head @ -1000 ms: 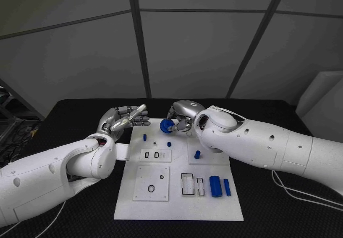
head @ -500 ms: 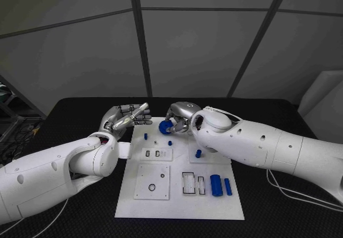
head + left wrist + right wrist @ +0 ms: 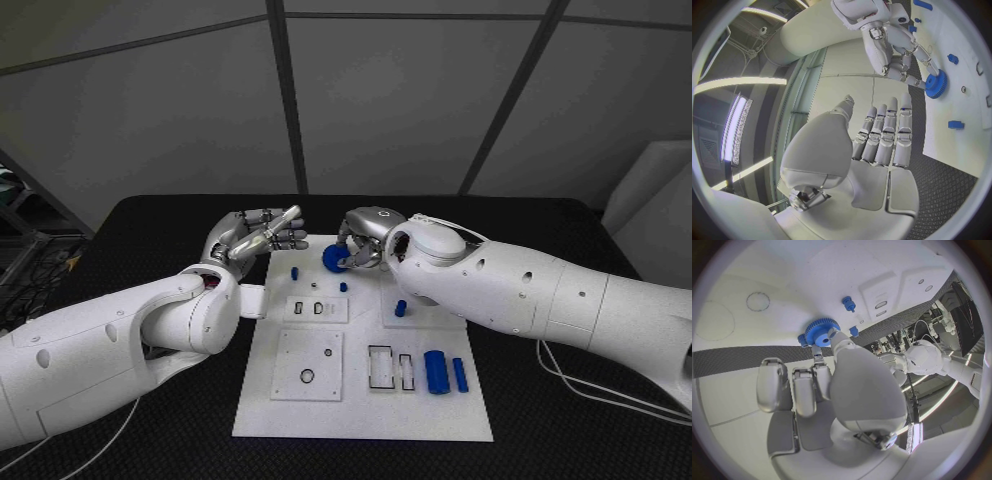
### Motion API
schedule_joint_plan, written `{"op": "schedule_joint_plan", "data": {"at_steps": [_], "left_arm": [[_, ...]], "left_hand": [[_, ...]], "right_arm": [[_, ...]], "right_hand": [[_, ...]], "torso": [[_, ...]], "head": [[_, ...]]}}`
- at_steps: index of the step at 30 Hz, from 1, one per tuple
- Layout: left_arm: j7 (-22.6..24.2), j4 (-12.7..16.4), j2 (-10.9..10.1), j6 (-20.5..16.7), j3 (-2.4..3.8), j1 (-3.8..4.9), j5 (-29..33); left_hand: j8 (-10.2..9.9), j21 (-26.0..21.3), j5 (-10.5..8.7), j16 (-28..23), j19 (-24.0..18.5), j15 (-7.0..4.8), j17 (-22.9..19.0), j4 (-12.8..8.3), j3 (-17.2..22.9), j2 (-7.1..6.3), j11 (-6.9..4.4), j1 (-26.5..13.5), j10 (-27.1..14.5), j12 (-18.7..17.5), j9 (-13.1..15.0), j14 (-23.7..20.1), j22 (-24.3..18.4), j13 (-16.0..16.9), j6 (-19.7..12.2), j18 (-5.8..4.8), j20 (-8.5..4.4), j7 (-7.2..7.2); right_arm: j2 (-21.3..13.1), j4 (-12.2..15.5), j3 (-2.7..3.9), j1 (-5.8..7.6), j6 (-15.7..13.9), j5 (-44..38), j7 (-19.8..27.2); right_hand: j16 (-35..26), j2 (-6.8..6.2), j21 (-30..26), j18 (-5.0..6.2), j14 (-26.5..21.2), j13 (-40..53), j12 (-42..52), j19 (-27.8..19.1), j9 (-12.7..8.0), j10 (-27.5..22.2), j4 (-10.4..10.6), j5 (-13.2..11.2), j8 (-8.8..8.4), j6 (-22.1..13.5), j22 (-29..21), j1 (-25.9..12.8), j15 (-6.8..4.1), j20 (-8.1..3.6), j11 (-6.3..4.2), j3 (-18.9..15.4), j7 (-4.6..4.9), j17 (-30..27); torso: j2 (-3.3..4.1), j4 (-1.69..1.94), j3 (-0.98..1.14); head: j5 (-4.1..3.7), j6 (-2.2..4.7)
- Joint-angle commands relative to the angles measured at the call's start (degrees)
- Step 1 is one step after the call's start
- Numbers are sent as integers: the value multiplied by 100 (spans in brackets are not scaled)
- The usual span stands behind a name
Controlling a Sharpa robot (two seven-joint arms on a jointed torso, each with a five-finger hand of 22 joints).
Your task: Assemble the parts on the task board
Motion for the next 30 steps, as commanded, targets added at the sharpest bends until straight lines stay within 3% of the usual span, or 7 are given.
{"op": "schedule_joint_plan", "data": {"at_steps": [1,5,9,15,19,27,30], "left_arm": [[20,7,-3,68,6,11,-18],[20,8,-4,69,6,11,-18],[18,5,-3,70,6,11,-18],[15,-5,-1,67,6,11,-18],[15,-7,0,66,6,11,-18],[12,-32,-10,73,6,11,-18],[12,-48,-14,78,5,11,-18]], "left_hand": [[-27,8,7,-34,33,15,6,-26,0,47,23,-8,1,-34,-5,17,-8,-5,16,10,21,28],[-27,8,7,-34,33,15,6,-26,0,47,23,-8,1,-34,-5,17,-8,-5,16,10,21,28],[-27,8,7,-34,33,15,6,-26,0,47,23,-8,1,-34,-5,17,-8,-5,16,10,21,28],[-27,8,7,-34,33,15,6,-26,0,47,23,-8,1,-34,-5,17,-8,-5,16,10,21,28],[-34,6,7,-43,32,16,7,-37,0,53,25,0,1,-41,-6,17,-9,-5,16,10,21,30],[-34,6,7,-43,32,16,7,-37,0,53,25,0,1,-41,-6,17,-9,-5,16,10,21,30],[-34,6,7,-43,32,16,7,-37,0,53,25,0,1,-41,-6,17,-9,-5,16,10,21,30]], "right_arm": [[0,-21,-14,-5,165,-86,-82],[17,-52,-16,-6,168,-57,-77],[29,-68,-17,-6,191,31,-50],[25,-64,-18,-7,284,186,1],[1,-47,-19,-7,240,246,17],[-494,342,-15,-17,-1135,624,491],[-844,574,-13,-18,-1306,987,771]], "right_hand": [[4,-28,-11,-34,491,294,-39,0,-5,-28,8,-3,-37,19,13,-70,19,36,20,25,-30,986],[5,-177,-33,-30,491,172,-180,-27,-85,-123,72,-334,-332,-492,-18,-266,105,103,128,-49,87,991],[26,-280,-36,-27,500,172,-179,-29,-76,-128,427,-237,-362,-871,-14,-729,163,170,181,-343,131,1034],[53,27,-27,-29,511,231,-118,-17,-37,-105,574,689,-296,-692,11,-1551,168,187,181,-638,124,1088],[63,85,-21,-31,515,253,-97,-10,-31,-96,570,830,-282,-621,24,-1594,163,185,174,-718,113,1110],[106,145,33,-51,535,346,1,58,-31,-34,464,1086,-271,-503,127,-1303,154,175,165,-761,109,1197],[87,127,19,-46,526,339,-12,39,-35,-41,375,1106,-277,-477,103,-1104,153,173,163,-756,110,1159]], "torso": [[-3,2,-2],[0,1,-2],[-2,3,-1],[-1,0,-3],[-2,-1,-2],[-18,-23,9],[-19,-29,8]], "head": [[-6,-4],[-2,-4],[-2,0],[9,-2],[6,-6],[-24,22],[-41,31]]}}
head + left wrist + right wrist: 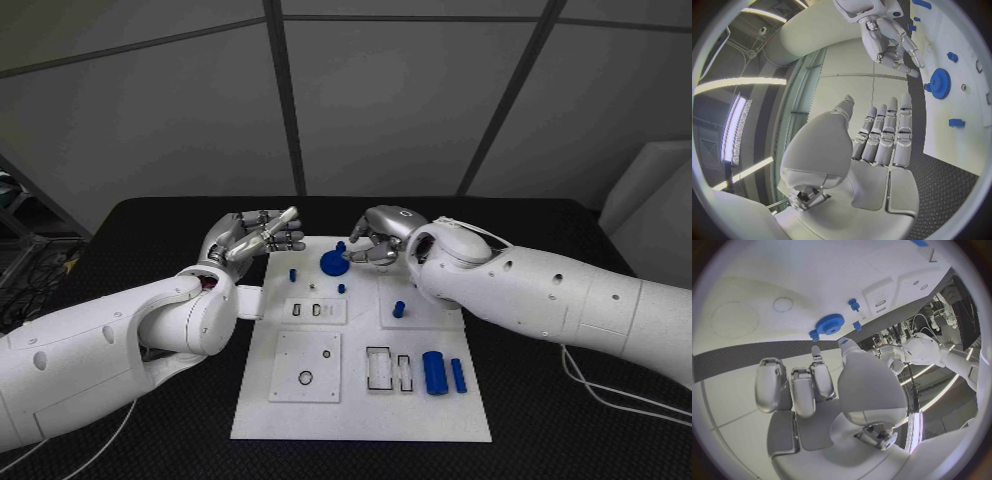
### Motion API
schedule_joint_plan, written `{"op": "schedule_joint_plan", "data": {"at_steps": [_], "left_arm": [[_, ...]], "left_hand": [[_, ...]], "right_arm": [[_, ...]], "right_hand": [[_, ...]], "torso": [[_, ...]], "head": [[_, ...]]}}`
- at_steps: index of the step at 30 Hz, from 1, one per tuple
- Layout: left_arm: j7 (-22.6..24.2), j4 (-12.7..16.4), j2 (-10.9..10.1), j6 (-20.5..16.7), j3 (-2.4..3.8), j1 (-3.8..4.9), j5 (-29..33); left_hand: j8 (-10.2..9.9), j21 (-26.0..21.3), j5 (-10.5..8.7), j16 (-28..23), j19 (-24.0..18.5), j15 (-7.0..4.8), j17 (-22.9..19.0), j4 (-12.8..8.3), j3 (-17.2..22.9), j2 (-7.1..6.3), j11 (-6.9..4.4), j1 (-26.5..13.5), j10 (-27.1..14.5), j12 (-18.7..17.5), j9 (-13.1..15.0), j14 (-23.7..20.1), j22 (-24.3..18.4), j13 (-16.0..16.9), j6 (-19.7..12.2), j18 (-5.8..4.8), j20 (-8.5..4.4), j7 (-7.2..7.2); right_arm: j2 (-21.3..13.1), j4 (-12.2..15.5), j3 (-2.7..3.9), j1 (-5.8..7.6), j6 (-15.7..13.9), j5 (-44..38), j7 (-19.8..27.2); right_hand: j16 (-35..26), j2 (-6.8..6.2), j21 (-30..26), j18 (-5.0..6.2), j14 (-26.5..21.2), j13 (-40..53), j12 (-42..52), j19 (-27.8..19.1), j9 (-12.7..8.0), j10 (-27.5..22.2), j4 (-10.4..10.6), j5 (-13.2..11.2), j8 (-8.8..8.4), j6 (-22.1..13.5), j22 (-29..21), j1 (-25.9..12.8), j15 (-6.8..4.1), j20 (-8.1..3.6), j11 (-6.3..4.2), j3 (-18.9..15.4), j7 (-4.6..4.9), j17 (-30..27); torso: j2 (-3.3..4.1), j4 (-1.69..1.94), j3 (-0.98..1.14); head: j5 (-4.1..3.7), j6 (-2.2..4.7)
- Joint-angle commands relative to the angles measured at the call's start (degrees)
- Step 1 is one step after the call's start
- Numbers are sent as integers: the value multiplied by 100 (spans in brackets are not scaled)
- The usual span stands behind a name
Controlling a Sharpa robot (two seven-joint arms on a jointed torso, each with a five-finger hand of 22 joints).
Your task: Assemble the parts on the task board
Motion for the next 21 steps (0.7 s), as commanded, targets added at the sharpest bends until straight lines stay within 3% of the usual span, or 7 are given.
{"op": "schedule_joint_plan", "data": {"at_steps": [1,4,6,14,16,18,21], "left_arm": [[16,-18,-5,77,5,11,-18],[18,-38,-10,82,5,11,-18],[20,-51,-14,82,4,10,-18],[29,-114,11,90,3,8,-18],[28,-128,22,94,2,8,-18],[27,-140,34,98,2,7,-18],[27,-162,49,103,2,4,-17]], "left_hand": [[-34,6,7,-20,32,16,8,-38,0,54,25,1,1,-20,-6,17,-5,-5,16,10,22,30],[-34,6,7,-20,32,16,8,-38,0,54,25,1,1,-20,-6,17,-5,-5,16,10,22,30],[-34,6,7,-20,32,16,8,-38,0,54,25,1,1,-20,-6,17,-5,-5,16,10,22,30],[-40,5,7,-27,31,18,9,-46,-3,55,27,4,0,-27,-6,16,-7,-5,15,10,22,33],[-40,5,7,-27,31,18,9,-46,-3,55,27,4,0,-27,-6,16,-7,-5,15,10,22,33],[-40,5,7,-27,31,18,9,-46,-3,55,27,4,0,-27,-6,16,-7,-5,15,10,22,33],[-40,5,7,-27,31,18,9,-46,-3,55,27,4,0,-27,-6,16,-7,-5,15,10,22,33]], "right_arm": [[-393,268,6,12,-750,781,683],[-815,435,6,14,-583,1274,1058],[-1072,494,4,15,-472,1572,1339],[-1811,494,0,16,-194,2233,1902],[-1883,418,-1,15,-132,2277,1941],[-1918,328,-2,13,-75,2266,1960],[-1909,172,-3,9,14,2191,1978]], "right_hand": [[-11,-29,-1,-38,518,329,-8,-9,-7,35,-135,-20,0,52,63,255,6,9,-5,9,-2,1129],[-91,-77,-128,13,478,230,-128,-171,-14,-43,-429,-426,-18,64,-163,738,-18,-8,-36,69,-35,974],[-155,-112,-217,45,446,158,-215,-279,-15,-98,-540,-543,-20,79,-316,908,-30,-18,-46,70,-44,854],[-339,-236,-433,115,368,-97,-520,-514,-24,-275,-765,-593,-45,76,-656,1230,-77,-58,-101,-7,-103,550],[-351,-244,-452,121,365,-116,-544,-532,-25,-287,-776,-600,-49,68,-683,1246,-81,-62,-105,-19,-108,535],[-358,-248,-461,122,364,-127,-557,-538,-27,-292,-789,-604,-53,60,-693,1267,-84,-66,-108,-27,-110,527],[-359,-247,-473,125,366,-139,-573,-546,-28,-299,-804,-613,-57,49,-708,1293,-87,-70,-110,-34,-111,530]], "torso": [[-7,-10,0],[-28,-47,10],[-37,-71,18],[-64,-143,70],[-65,-145,83],[-53,-118,74],[-52,-114,72]], "head": [[-42,24],[-64,30],[-73,31],[-166,78],[-193,73],[-238,80],[-254,71]]}}
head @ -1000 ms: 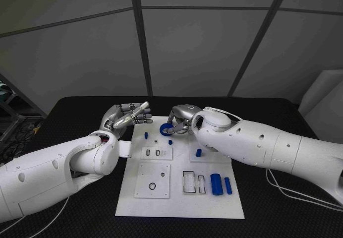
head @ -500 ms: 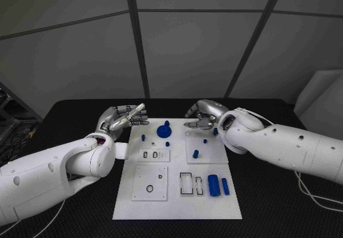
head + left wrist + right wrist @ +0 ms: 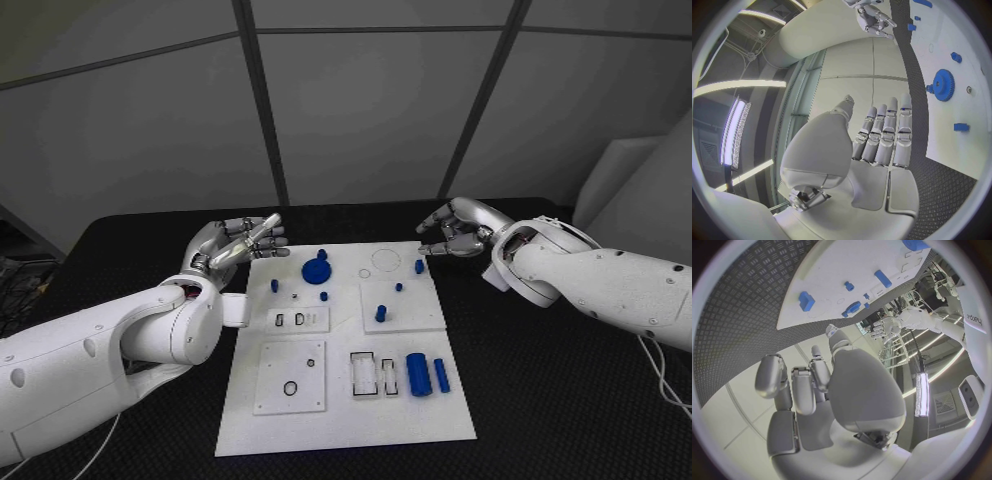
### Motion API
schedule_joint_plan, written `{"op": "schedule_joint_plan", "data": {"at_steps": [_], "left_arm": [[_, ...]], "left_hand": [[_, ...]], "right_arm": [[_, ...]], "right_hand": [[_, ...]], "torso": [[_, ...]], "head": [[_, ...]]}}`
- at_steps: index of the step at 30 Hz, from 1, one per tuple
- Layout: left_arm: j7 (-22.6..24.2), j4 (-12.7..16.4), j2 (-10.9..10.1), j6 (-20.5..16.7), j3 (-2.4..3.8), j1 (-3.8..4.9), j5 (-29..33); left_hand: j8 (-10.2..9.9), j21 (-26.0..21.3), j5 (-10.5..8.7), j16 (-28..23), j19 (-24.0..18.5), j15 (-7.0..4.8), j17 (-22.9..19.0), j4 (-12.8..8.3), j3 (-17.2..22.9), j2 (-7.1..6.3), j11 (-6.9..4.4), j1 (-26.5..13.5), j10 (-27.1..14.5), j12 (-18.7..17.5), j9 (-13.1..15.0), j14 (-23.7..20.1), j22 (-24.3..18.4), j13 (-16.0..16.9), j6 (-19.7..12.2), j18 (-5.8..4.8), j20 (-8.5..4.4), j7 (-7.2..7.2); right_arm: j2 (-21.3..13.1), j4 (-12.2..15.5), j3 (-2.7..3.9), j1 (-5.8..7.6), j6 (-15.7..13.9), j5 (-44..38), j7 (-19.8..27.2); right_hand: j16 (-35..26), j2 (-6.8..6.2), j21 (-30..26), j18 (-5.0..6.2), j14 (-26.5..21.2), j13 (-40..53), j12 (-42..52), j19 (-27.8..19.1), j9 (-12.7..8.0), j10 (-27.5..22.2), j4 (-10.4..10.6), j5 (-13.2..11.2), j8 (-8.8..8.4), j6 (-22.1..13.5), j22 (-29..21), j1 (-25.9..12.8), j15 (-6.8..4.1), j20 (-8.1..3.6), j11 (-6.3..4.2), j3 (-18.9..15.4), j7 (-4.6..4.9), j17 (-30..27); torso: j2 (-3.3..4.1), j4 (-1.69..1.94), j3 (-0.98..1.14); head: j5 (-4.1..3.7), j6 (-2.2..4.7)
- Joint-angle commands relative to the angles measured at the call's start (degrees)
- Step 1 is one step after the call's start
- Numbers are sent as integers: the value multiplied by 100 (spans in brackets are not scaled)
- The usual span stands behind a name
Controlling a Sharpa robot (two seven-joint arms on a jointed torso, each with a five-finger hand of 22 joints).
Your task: Assemble the parts on the task board
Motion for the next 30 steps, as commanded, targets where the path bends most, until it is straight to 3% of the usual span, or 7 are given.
{"op": "schedule_joint_plan", "data": {"at_steps": [1,2,4,6,13,20,30], "left_arm": [[29,-22,18,85,4,4,-17],[28,-28,22,87,4,4,-17],[28,-37,28,88,4,2,-17],[28,-43,31,89,3,1,-17],[30,-53,31,91,3,0,-17],[33,-43,29,95,3,0,-17],[33,-47,22,91,3,0,-17]], "left_hand": [[-17,5,7,-27,31,18,10,-46,-3,55,27,4,0,-27,-6,16,-7,-5,15,10,22,33],[-17,5,7,-27,31,18,10,-46,-3,55,27,4,0,-27,-6,16,-7,-5,15,10,22,33],[-17,5,7,-27,31,18,10,-46,-3,55,27,4,0,-27,-6,16,-7,-5,15,10,22,33],[-17,5,7,-27,31,18,10,-46,-3,55,27,4,0,-27,-6,16,-7,-5,15,10,22,33],[-21,2,7,-35,29,19,10,-56,-7,55,27,9,3,-32,-6,14,-9,-4,17,9,23,32],[-21,2,7,-35,29,19,10,-56,-7,55,27,9,3,-32,-6,14,-9,-4,17,9,23,32],[-21,2,7,-35,29,19,10,-56,-7,55,27,9,3,-32,-6,14,-9,-4,17,9,23,32]], "right_arm": [[27,-131,-1,1,260,169,300],[36,-171,-1,-5,291,153,301],[49,-227,-1,-25,346,108,297],[56,-259,-2,-48,396,65,289],[92,-373,-3,-136,560,-42,243],[146,-470,-3,-225,680,-112,195],[210,-536,-3,-262,744,-139,152]], "right_hand": [[-24,7,-33,35,367,-19,-43,-48,-10,-54,-47,-28,-31,-19,-24,84,-44,-1,-8,3,-51,538],[-22,8,-38,36,370,-23,-49,-52,-11,-56,-52,-32,-35,-28,-30,93,-45,-2,-8,1,-51,544],[-17,12,-46,38,373,-28,-55,-58,-13,-60,-58,-35,-39,-41,-40,105,-46,-4,-9,-2,-51,554],[-17,12,-46,38,373,-28,-55,-58,-13,-60,-59,-35,-39,-41,-41,105,-46,-4,-9,-2,-51,554],[-5,13,-48,38,379,-24,-52,-59,-14,-57,-62,-36,-40,-46,-42,112,-46,-4,-9,-3,-51,576],[10,14,-49,37,388,-25,-54,-56,-16,-59,-60,-40,-45,-64,-39,107,-47,-5,-8,-15,-52,605],[22,35,-47,34,396,-16,-44,-49,-12,-52,-46,-41,-35,-57,-31,91,-45,-6,-3,-28,-44,627]], "torso": [[5,12,-1],[7,15,2],[9,20,-16],[9,19,-21],[12,8,-24],[6,19,-29],[3,12,-22]], "head": [[-32,-10],[-36,-9],[-47,-18],[-40,-24],[-28,-29],[-28,-79],[-11,-99]]}}
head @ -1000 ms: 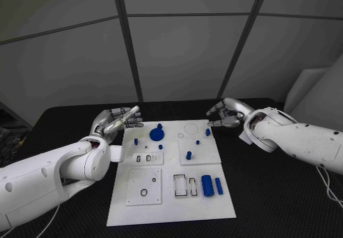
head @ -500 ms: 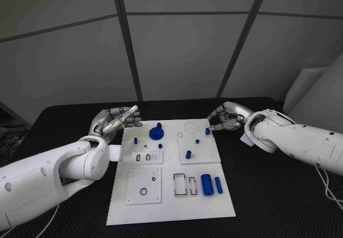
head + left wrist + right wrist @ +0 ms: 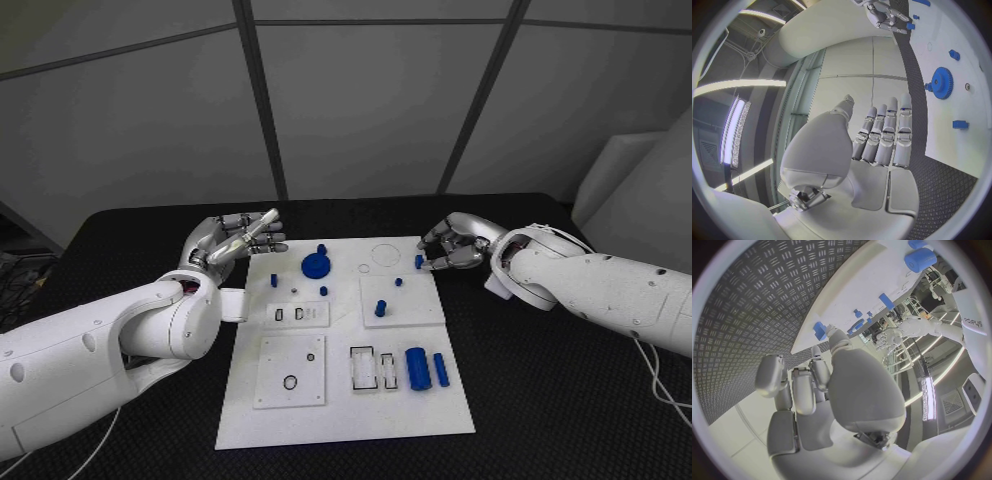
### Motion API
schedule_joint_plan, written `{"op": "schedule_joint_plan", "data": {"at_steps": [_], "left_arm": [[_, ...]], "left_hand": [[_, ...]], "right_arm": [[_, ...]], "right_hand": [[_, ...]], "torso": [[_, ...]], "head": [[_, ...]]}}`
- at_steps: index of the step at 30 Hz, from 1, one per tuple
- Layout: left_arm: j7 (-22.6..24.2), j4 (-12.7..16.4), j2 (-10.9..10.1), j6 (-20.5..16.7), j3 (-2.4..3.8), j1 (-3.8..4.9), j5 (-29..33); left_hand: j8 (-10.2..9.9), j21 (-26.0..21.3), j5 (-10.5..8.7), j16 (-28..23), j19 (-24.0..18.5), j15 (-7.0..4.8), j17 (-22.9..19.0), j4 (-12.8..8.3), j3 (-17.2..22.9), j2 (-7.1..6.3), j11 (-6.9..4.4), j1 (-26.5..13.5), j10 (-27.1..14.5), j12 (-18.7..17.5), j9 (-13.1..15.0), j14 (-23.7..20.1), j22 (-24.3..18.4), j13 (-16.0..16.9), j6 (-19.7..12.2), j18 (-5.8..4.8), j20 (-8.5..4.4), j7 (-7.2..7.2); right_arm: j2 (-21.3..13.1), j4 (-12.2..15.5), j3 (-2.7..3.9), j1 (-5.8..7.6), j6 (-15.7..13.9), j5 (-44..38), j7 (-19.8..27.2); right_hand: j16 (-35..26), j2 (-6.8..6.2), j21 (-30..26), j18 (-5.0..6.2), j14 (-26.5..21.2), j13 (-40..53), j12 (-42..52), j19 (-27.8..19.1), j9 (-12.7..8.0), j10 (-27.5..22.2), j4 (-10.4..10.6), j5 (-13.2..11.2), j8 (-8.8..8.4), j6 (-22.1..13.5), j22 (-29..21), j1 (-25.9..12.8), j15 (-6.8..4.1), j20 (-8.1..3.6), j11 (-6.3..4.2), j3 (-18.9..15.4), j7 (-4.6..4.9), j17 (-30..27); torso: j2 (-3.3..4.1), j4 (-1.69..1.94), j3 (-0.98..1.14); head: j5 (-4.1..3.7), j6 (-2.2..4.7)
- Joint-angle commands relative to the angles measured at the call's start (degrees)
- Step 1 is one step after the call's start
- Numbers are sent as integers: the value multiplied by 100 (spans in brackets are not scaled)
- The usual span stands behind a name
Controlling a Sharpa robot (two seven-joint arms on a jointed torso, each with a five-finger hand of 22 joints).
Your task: Assemble the parts on the task board
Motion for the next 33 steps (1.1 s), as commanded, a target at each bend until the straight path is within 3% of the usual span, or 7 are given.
{"op": "schedule_joint_plan", "data": {"at_steps": [1,23,33], "left_arm": [[33,6,4,68,4,8,-17],[27,-8,9,62,4,8,-17],[25,-7,6,63,4,8,-17]], "left_hand": [[-21,2,7,-35,29,19,6,-39,10,55,27,8,3,-32,-6,14,-10,-5,17,9,23,32],[-21,2,7,-35,29,19,6,-39,10,55,27,8,3,-32,-6,14,-10,-5,17,9,23,32],[-29,-1,7,-47,26,21,6,-50,4,57,29,10,3,-41,-6,12,-12,-5,18,8,24,34]], "right_arm": [[23,-16,2,1,126,-62,-21],[171,-141,1,-68,210,-97,-41],[209,-182,1,-77,66,-104,-22]], "right_hand": [[23,24,-20,35,397,10,-14,-25,1,-30,-13,-20,-11,-11,8,30,-45,15,18,-28,-4,631],[83,237,76,-5,433,147,147,123,53,85,33,-49,147,398,198,35,-51,7,7,-40,-10,753],[127,386,139,-28,453,202,209,204,64,128,73,-80,213,616,312,47,-66,-3,-15,12,-39,835]], "torso": [[-5,-3,4],[-4,-1,6],[-5,-5,6]], "head": [[16,-13],[8,-25],[17,-31]]}}
